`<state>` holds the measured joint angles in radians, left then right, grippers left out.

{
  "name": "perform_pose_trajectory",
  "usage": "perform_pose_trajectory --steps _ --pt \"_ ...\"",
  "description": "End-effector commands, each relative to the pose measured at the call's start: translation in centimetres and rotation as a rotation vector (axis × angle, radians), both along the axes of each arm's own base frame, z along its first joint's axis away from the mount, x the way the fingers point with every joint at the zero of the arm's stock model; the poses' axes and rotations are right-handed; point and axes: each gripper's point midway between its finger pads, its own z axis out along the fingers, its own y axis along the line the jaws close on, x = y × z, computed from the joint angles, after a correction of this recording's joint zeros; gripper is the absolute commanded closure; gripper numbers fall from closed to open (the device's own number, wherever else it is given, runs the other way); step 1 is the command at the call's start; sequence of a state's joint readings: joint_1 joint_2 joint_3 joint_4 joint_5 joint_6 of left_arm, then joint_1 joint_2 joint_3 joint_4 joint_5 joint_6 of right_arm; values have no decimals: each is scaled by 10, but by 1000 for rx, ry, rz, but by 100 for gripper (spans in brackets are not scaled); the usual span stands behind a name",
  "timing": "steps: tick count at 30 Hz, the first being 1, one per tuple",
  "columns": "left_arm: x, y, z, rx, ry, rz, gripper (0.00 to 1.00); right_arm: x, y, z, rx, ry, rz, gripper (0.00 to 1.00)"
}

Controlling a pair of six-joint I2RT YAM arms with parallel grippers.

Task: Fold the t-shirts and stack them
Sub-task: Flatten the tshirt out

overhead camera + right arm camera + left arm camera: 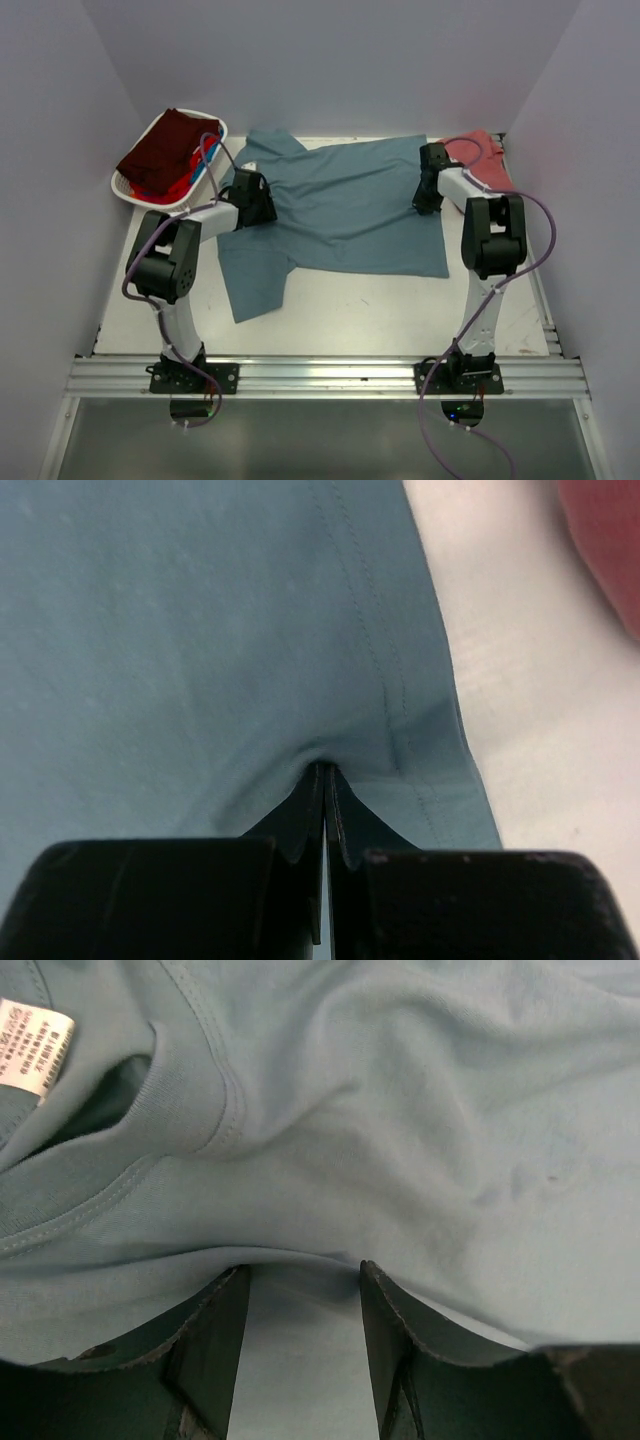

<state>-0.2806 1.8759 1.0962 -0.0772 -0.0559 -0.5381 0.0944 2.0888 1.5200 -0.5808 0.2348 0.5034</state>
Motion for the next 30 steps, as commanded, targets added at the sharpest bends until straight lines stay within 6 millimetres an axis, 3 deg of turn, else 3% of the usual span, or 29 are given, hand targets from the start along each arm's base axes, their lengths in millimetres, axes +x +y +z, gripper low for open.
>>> perform_pose_trajectory --steps 1,2,4,5,6,7,8,9,10,11,12,17,18,20,23,30 --pt "4 9 -20 27 55 10 48 21 11 -14 42 -18 52 100" --pt "4 6 -14 14 45 -2 48 25 13 -4 45 -44 66 100" --pt "6 4 21 -6 -33 -15 47 25 12 9 45 -106 75 100" --pt "-1 3 29 -5 -52 -25 46 27 11 47 43 -211 85 100" --pt "-2 1 66 -13 -136 -36 43 25 12 62 47 -267 90 100" --pt "-7 1 82 -16 -169 -39 42 15 14 62 58 -303 102 97" --pt "-19 -1 89 -11 -170 -49 41 10 16 80 57 -352 114 89" --pt "-27 0 119 -24 -231 -48 38 3 16 114 61 -432 122 84" --pt "-43 2 117 -11 -199 -48 37 -11 20 131 71 -469 144 75" --pt "-53 3 120 -16 -196 -46 36 -18 23 122 73 -438 155 71" --pt "-63 5 130 -31 -204 -34 36 -28 25 139 76 -469 166 68" --pt "-146 31 74 32 75 33 39 -73 51 127 92 -383 242 64" --pt "-158 28 75 -13 83 49 39 -78 56 125 95 -370 255 64" --pt "-191 27 49 -50 168 54 39 -90 64 119 95 -330 281 64" --pt "-227 30 31 -100 253 119 40 -101 72 113 119 -298 300 64" --pt "-249 45 39 -118 230 271 41 -113 83 105 151 -288 338 64"
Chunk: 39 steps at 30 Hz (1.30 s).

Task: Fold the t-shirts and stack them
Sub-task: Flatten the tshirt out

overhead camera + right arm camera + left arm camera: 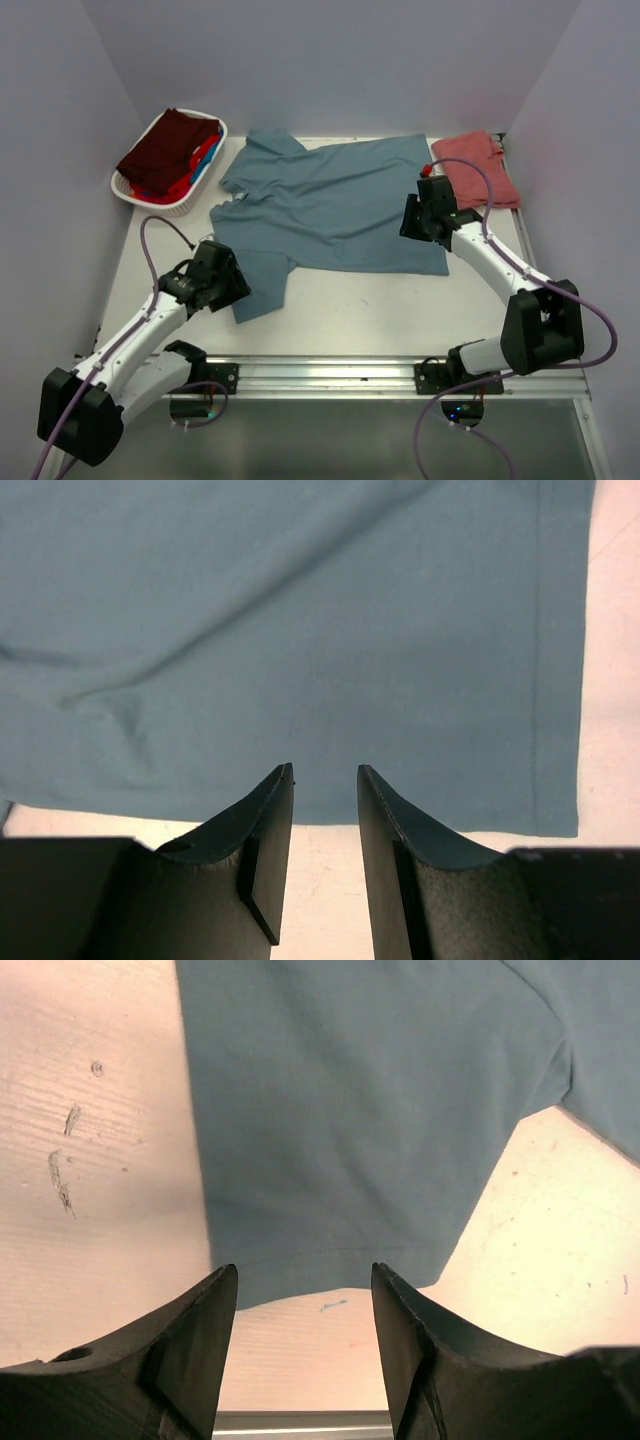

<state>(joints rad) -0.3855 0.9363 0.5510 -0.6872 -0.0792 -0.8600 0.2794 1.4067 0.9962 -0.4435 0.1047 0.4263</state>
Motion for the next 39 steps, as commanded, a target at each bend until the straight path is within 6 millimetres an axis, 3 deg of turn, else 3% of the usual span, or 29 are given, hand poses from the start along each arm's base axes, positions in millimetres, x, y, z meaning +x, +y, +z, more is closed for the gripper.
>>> perform_pose_trajectory --steps 1,7,16,21,30,39 --pt "-7 5 3 -10 8 105 41 -4 9 6 35 -13 31 64" --pt "-20 -2 -21 -19 95 105 42 -9 9 -3 35 15 26 65" --pt "-31 -9 -30 8 149 93 45 -12 7 -6 32 22 15 66" --pt "-32 -8 -30 38 162 121 54 -13 6 -4 37 12 13 67" --pt "-24 4 -21 171 187 189 50 -19 17 -5 91 13 52 67" --pt "-30 4 -42 200 249 201 47 -24 20 -4 116 14 66 67"
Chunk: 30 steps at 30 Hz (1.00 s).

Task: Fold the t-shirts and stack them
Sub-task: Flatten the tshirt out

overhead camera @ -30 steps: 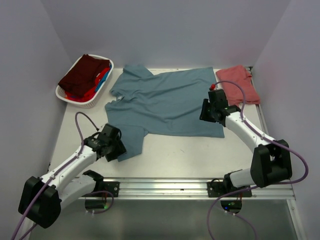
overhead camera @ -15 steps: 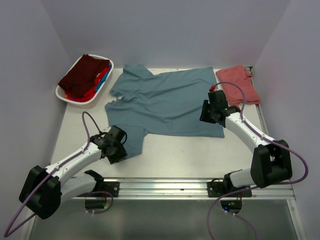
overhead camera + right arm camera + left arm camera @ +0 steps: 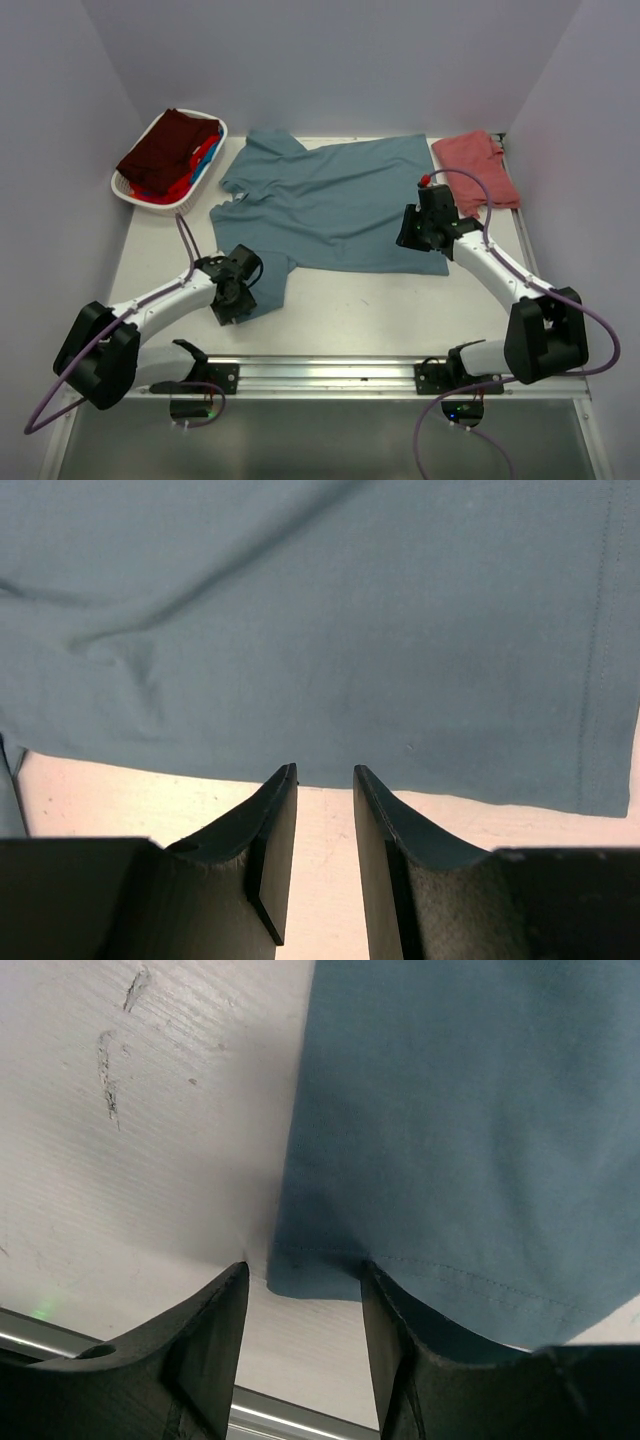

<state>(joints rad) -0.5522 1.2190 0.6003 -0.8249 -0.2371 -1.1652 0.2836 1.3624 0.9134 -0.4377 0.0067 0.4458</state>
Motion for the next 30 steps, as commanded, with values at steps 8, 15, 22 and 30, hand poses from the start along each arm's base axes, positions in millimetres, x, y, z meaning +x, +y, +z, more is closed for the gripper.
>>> perform_pose_trajectory --steps 8,15,22,30 --pt "-11 -8 -32 -23 80 26 87 -2 6 14 43 -50 11 71" --pt "15 -19 -4 -51 -43 12 100 -5 -2 8 11 -41 -24 78" --pt "71 -49 94 -99 -361 -89 100 -15 -62 -25 -154 44 -297 56" --pt "115 -56 165 -103 -736 -232 100 -35 -119 -46 -138 119 -599 29"
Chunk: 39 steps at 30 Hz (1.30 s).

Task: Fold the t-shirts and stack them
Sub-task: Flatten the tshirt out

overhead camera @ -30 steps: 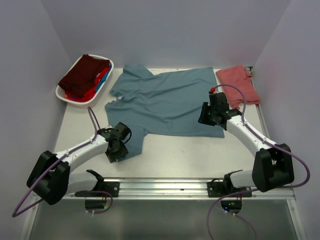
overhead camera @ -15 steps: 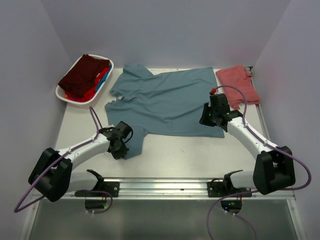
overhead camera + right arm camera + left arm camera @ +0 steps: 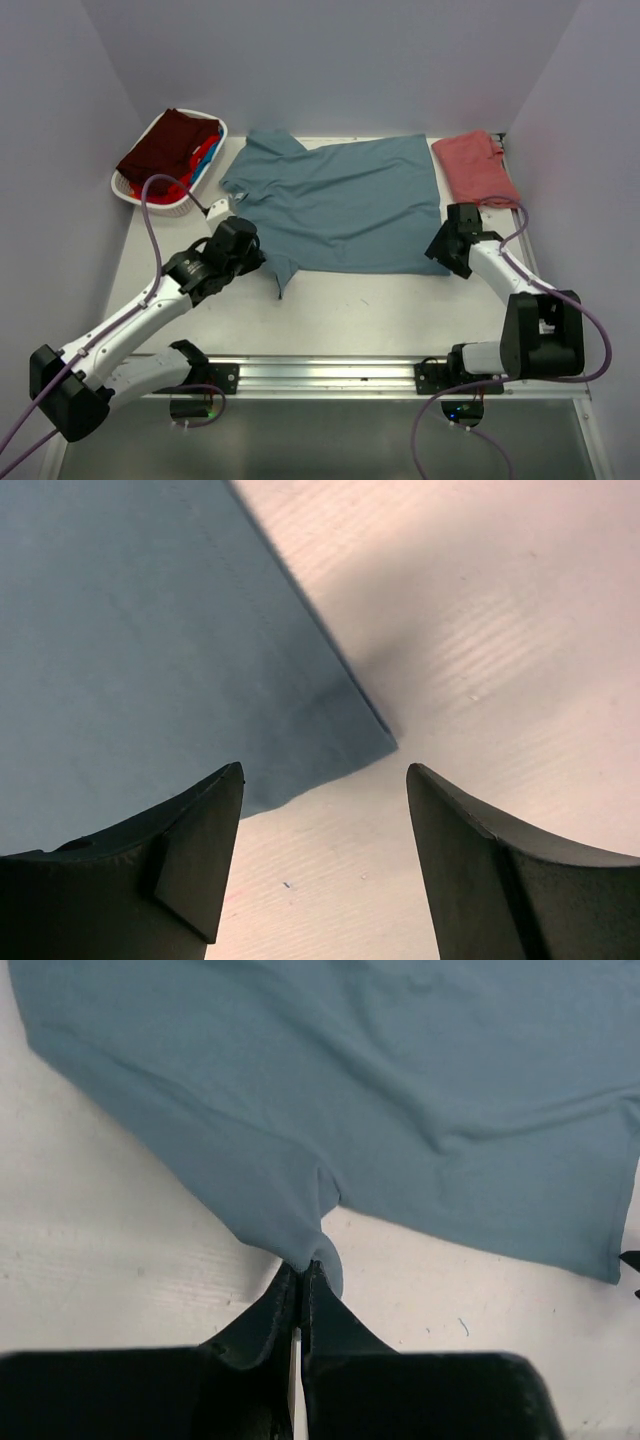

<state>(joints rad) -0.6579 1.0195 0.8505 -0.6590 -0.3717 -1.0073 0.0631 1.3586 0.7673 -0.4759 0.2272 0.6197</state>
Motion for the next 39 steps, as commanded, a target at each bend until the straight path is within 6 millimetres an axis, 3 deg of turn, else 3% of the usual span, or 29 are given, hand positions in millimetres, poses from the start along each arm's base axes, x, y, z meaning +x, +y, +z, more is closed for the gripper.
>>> perform_pose_trajectory --steps 1,5,11,17,29,39 --pt "26 4 24 64 -186 -20 100 -8 -13 9 -38 -28 -128 29" --pt "36 1 26 116 -212 -62 100 -16 -21 24 -48 -81 -203 30" --pt "52 -5 31 118 -246 -94 100 -27 -24 27 -47 -62 -247 32" --pt "59 1 41 94 -281 -83 100 -30 -24 15 -51 -33 -254 33" --pt "59 7 30 81 -250 -88 100 -15 -10 -26 7 27 -220 44" --pt "61 9 27 90 -239 -92 100 -11 -24 -24 -74 -2 -227 56"
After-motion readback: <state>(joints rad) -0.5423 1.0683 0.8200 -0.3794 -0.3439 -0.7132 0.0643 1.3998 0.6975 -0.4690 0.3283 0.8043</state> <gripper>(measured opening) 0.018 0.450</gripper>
